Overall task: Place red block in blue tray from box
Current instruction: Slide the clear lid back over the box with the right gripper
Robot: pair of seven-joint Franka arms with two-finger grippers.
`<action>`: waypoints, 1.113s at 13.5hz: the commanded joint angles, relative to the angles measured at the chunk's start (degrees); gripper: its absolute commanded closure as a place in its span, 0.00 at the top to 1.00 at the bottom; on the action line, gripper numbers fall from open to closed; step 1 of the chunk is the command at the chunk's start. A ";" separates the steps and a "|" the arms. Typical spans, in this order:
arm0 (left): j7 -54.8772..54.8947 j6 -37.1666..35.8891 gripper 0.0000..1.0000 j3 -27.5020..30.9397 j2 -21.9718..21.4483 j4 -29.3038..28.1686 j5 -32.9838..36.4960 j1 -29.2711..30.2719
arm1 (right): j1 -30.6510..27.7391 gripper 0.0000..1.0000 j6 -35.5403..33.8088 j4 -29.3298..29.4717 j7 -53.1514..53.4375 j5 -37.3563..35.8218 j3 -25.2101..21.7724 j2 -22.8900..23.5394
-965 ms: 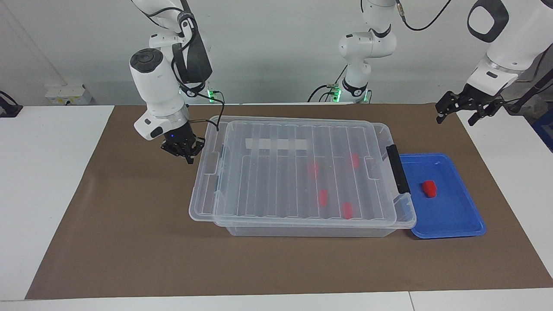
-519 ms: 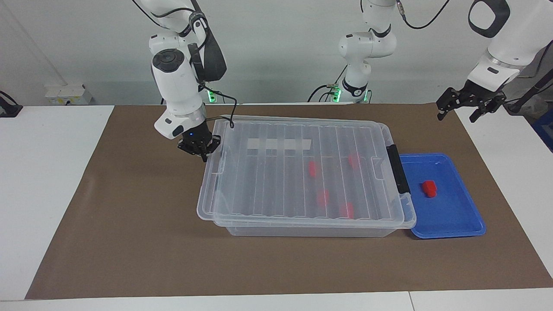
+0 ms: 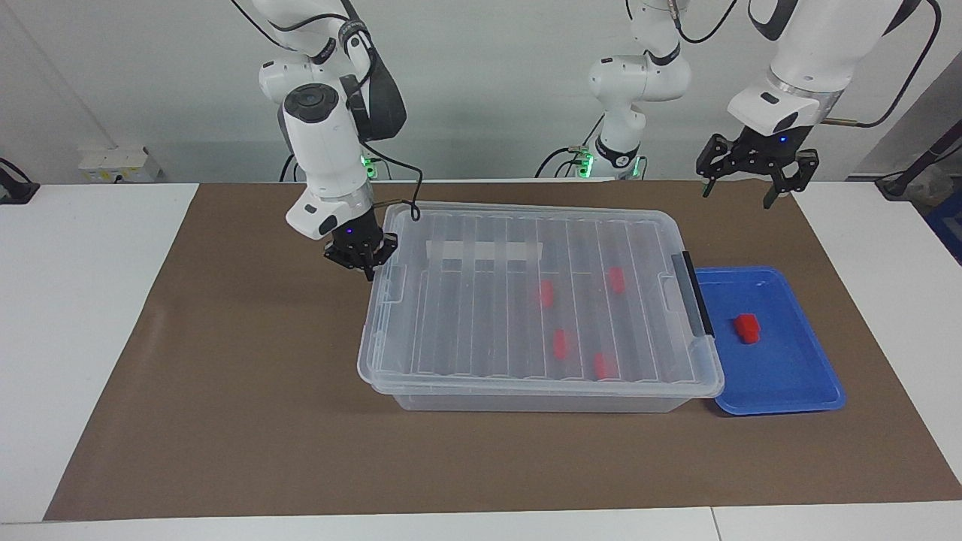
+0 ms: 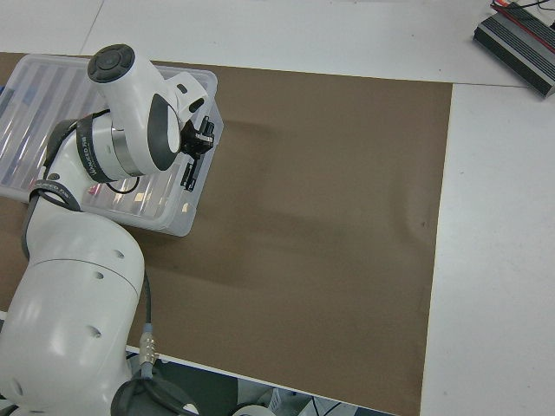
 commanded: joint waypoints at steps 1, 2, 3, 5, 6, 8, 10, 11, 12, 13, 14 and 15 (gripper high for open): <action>0.39 -0.67 1.00 0.68 -0.36 0.20 0.77 0.68 | -0.83 0.00 0.31 -0.37 -0.01 0.85 -0.12 -1.36; 0.39 -0.50 1.00 0.94 -0.62 0.02 0.77 0.77 | -1.71 0.00 -0.22 -0.37 0.08 0.85 -0.30 -2.06; 0.30 -0.50 1.00 1.03 -0.62 0.02 0.77 0.69 | -2.67 0.08 -0.92 -0.37 0.25 0.76 -0.30 -2.77; 0.30 -0.50 1.00 1.03 -0.62 -0.16 0.77 0.69 | -5.04 1.00 -2.68 -0.37 0.61 0.06 -0.39 -4.52; 0.39 -0.58 1.00 1.03 -0.71 -0.16 0.77 0.77 | -6.53 1.00 -3.04 -0.20 0.70 0.06 -0.30 -5.31; 0.39 -0.85 1.00 1.12 -0.71 -0.16 0.77 0.95 | -7.86 1.00 -7.23 1.99 0.70 -0.29 -0.65 -5.76; 0.39 -0.67 1.00 1.12 -1.15 -0.59 0.85 0.95 | -9.44 1.00 -12.60 4.63 0.70 -2.39 -0.83 -5.76; 0.39 -0.59 1.00 1.12 -1.15 -0.77 0.77 1.21 | -10.15 1.00 -13.92 5.51 0.61 -3.62 -0.83 -5.76; 0.39 -0.67 1.00 1.03 -1.15 -0.60 0.77 1.39 | -10.41 1.00 -15.50 7.00 0.61 -3.90 -0.83 -5.50; 0.48 -1.02 1.00 1.03 -1.15 -0.60 0.77 1.39 | -10.68 1.00 -17.61 9.27 0.61 -3.90 -0.66 -4.80; 0.39 -1.20 1.00 1.03 -1.23 -0.77 0.85 1.48 | -10.77 1.00 -19.54 12.08 0.61 -3.81 -0.57 -3.66; 0.39 -1.29 1.00 1.03 -1.41 -1.03 0.85 1.39 | -10.77 1.00 -21.30 14.81 0.61 -3.81 -0.65 -2.43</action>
